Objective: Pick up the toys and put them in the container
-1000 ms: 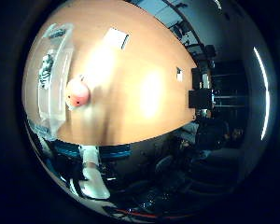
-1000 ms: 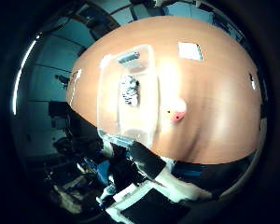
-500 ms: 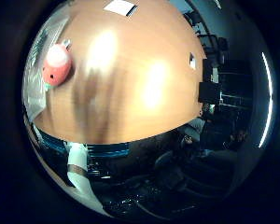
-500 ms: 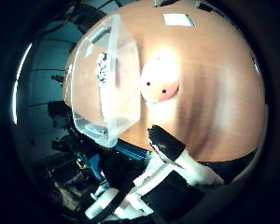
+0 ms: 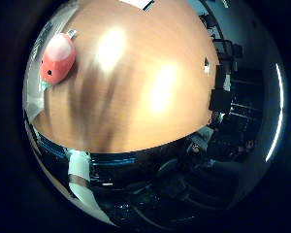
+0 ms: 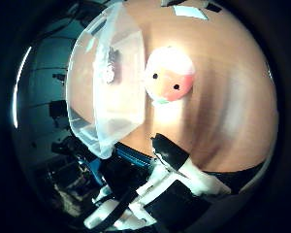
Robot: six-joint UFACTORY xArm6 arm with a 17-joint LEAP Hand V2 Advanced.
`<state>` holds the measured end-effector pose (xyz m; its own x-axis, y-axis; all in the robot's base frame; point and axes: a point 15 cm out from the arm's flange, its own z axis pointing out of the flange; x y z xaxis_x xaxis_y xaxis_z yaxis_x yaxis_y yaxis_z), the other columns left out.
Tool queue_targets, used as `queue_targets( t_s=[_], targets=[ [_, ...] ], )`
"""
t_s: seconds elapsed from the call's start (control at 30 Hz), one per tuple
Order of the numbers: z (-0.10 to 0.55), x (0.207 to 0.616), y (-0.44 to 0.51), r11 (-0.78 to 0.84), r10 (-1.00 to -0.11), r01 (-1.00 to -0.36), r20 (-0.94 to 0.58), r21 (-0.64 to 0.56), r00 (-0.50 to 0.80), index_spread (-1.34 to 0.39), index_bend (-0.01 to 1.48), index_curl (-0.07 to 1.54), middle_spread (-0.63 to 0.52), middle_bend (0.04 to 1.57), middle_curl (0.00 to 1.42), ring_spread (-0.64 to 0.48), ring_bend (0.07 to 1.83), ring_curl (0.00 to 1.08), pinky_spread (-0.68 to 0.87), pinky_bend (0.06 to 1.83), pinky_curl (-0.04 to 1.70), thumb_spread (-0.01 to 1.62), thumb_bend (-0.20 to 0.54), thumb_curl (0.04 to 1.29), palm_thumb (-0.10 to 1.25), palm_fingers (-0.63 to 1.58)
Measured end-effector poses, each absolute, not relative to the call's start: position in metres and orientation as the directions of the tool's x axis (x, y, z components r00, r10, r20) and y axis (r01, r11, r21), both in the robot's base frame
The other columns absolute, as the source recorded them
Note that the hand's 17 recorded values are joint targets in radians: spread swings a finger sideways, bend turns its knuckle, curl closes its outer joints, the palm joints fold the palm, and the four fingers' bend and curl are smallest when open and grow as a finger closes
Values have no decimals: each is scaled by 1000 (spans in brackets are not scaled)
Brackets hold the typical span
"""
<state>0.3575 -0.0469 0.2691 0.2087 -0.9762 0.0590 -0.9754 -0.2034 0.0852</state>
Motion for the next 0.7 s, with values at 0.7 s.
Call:
queue_targets(
  t_s=[0.7],
  targets=[
    [245, 395, -14, -256, -964, -966, 64, 28, 257, -385, 157, 262, 12, 200, 330, 177, 305, 254, 429, 423, 284, 1053, -24, 289, 583, 150]
  ],
)
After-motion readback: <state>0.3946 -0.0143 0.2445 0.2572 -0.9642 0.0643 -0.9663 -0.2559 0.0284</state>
